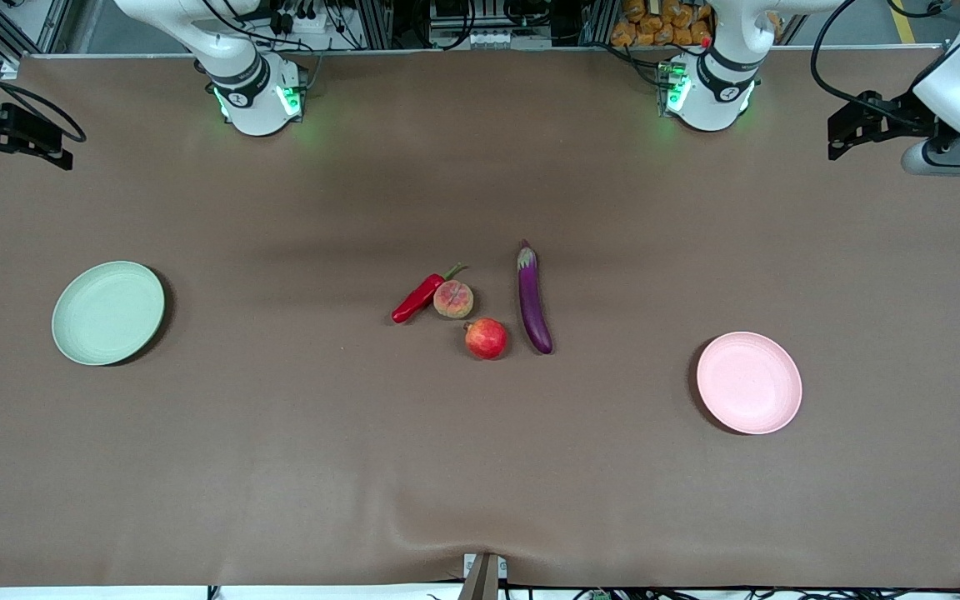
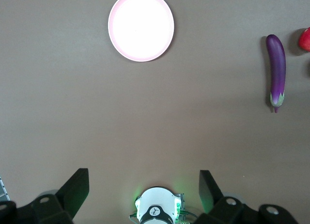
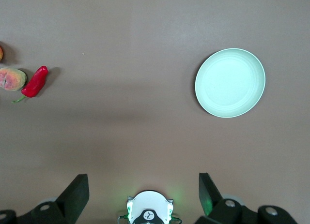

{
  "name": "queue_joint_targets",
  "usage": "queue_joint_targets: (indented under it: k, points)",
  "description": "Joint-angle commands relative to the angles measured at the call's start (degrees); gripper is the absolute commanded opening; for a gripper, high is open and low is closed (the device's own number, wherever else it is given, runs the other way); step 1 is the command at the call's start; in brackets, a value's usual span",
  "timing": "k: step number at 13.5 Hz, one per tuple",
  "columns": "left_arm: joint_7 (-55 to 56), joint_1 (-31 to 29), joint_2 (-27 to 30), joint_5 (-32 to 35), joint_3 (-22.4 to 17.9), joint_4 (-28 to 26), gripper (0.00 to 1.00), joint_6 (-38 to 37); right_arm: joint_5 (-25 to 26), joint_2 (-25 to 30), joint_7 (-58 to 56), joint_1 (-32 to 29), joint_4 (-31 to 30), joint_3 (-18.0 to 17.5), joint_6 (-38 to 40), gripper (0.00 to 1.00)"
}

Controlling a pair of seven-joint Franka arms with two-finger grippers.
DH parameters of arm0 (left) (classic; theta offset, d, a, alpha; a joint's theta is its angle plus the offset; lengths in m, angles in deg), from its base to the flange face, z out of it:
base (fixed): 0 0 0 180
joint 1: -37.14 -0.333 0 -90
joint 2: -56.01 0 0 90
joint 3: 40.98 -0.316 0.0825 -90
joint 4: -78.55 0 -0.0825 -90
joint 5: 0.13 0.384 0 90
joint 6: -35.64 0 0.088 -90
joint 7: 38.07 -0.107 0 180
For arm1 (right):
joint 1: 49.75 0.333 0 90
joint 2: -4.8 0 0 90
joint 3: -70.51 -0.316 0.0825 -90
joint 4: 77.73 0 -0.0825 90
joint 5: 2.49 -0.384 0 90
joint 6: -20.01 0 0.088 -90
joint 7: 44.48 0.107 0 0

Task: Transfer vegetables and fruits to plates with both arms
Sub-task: 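Reach the left gripper toward the purple eggplant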

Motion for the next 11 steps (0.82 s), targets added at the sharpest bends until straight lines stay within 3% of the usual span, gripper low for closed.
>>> queue_joint_targets:
  k: [1,9,11]
  points:
    - [0.0,-0.3,0.0,-2.2,-0.5,0.3,1.00,-0.6,0.0,-0.3,-0.4,-0.9,0.4,0.1,0.1,1.00]
    - [0.4,0.8,-1.5,-2.4,0.0,1.7,1.00,-0.6,-0.4,-0.4,-0.5,-1.1,0.3,0.2,0.1,1.00]
    - [0.6,1.0,-3.2,-6.0,0.6,1.4,1.00,-0.5,-0.4,-0.4,-0.5,-1.6,0.3,0.2,0.2,1.00]
